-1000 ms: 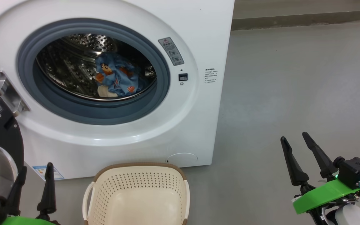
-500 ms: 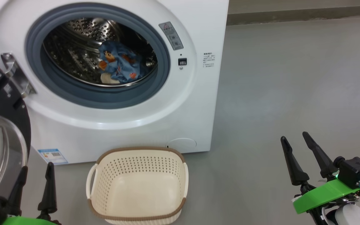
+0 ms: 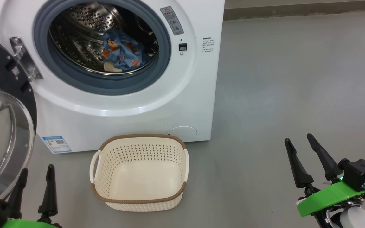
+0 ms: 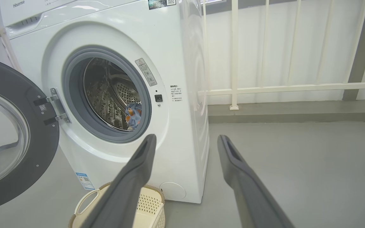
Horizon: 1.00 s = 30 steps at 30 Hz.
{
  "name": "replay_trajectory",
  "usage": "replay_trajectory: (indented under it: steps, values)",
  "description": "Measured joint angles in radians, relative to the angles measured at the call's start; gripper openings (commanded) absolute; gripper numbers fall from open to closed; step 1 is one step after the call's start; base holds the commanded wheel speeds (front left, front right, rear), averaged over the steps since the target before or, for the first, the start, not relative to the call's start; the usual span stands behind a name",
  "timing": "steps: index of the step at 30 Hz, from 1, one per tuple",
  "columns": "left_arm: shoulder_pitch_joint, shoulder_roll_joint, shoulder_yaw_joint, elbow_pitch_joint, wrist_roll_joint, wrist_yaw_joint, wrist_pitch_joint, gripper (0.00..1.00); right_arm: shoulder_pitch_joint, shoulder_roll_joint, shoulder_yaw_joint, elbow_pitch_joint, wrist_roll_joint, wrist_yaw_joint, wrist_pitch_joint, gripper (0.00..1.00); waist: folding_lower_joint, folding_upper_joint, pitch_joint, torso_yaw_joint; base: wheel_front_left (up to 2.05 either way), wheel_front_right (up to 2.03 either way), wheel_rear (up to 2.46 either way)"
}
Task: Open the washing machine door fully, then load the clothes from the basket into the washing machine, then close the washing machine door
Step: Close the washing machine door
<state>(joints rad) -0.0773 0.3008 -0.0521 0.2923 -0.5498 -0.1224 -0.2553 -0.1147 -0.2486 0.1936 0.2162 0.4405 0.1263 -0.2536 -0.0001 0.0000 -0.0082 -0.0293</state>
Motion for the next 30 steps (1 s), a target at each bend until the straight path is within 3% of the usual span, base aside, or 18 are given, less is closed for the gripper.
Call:
replay_trajectory:
  steps: [30]
  values:
    - [0.000, -0.003, 0.000, 0.001, 0.018, 0.000, 0.000, 1.00, 0.000, -0.002, 0.002, -0.001, 0.000, 0.000, 0.000, 1.00, 0.0001, 0.0000, -0.006, 0.004, 0.00, 0.00, 0.00]
